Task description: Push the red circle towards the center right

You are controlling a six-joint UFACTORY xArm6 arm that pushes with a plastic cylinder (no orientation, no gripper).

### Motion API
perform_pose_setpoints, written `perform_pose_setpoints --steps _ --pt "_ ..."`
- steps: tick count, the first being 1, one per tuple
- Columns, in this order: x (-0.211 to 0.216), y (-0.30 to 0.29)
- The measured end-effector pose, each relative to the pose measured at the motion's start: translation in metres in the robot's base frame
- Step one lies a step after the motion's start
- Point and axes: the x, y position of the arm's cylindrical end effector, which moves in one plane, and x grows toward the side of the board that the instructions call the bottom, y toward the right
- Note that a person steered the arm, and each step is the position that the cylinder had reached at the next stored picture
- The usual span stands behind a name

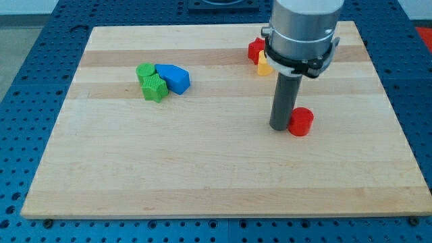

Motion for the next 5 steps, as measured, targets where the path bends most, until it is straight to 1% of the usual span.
perform_pose_setpoints --steps 1,2,3,4,5 --pt "0.014 -0.029" --pt "0.031 -0.019" --pt "0.036 0.012" --pt "0.021 0.04" --pt "-0.015 0.057"
